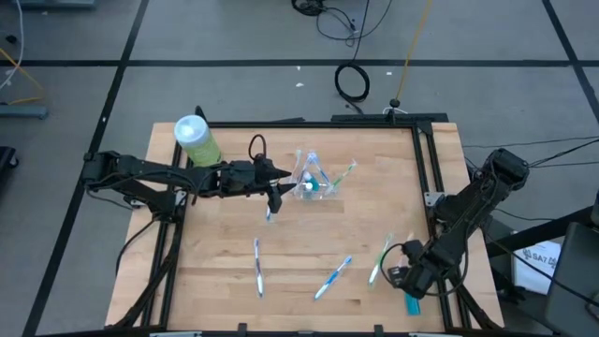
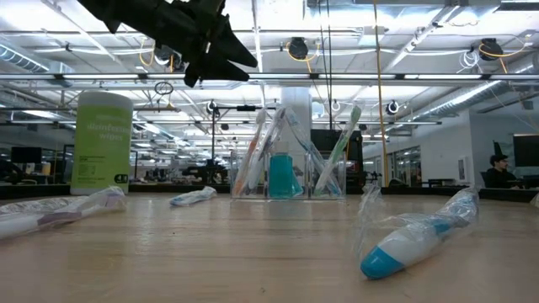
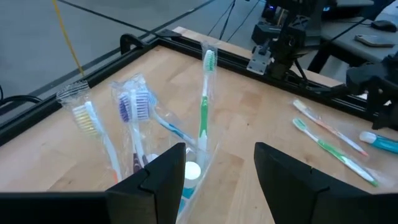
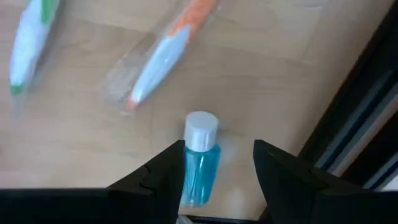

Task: Pick & Place toothbrushing station
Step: Put the left small mouthwash bottle into the middle section of the transparent organizer

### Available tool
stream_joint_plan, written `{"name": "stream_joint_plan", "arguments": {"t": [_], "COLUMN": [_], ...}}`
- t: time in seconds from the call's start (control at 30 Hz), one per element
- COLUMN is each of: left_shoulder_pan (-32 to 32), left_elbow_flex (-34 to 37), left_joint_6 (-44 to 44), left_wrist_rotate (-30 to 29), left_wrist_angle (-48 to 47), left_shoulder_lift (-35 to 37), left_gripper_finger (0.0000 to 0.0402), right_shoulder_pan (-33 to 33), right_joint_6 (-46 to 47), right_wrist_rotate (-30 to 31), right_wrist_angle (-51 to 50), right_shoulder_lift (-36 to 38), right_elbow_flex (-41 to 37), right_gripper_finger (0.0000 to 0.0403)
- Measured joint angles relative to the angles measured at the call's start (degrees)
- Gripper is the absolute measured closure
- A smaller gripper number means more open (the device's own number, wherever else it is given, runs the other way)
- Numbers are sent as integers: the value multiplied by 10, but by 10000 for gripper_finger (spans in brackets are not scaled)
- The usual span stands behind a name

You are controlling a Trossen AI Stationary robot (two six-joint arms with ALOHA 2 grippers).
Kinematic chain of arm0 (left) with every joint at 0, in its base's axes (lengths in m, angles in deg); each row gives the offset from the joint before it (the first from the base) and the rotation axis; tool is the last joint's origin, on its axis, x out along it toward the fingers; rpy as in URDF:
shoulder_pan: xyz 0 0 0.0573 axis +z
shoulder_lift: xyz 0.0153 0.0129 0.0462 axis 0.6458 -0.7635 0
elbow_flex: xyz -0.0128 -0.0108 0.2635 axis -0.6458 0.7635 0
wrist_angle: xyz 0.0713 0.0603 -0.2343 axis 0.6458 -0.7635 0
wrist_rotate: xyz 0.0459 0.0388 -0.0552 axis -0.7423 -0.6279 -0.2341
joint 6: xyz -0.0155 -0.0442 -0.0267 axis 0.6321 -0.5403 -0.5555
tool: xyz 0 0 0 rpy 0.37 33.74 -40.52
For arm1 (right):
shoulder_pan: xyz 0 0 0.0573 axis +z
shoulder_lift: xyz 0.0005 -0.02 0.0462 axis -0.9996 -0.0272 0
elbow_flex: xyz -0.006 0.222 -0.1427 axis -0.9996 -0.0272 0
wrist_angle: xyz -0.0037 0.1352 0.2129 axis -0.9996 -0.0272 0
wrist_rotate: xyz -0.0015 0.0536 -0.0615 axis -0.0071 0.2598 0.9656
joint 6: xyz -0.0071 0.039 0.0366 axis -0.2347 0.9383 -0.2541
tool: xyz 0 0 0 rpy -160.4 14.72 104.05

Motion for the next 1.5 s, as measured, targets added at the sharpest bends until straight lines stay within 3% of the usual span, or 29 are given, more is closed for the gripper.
{"name": "stream_joint_plan", "arguments": {"t": [0.3,0.63,0.83,1.27,1.5], "left_shoulder_pan": [0,0,0,0,0], "left_elbow_flex": [0,0,0,0,0], "left_joint_6": [-3,-3,-4,-5,-5], "left_wrist_rotate": [0,0,1,1,1], "left_wrist_angle": [0,0,0,1,1], "left_shoulder_lift": [0,0,0,0,0], "left_gripper_finger": [206,206,206,206,206], "right_shoulder_pan": [0,0,0,0,0], "right_joint_6": [-2,-16,-25,-26,-45], "right_wrist_rotate": [8,-6,-8,-7,-4], "right_wrist_angle": [30,163,167,167,168], "right_shoulder_lift": [-6,-39,-38,-38,-38], "right_elbow_flex": [-11,-74,-78,-78,-78], "right_gripper_finger": [223,223,223,302,305]}}
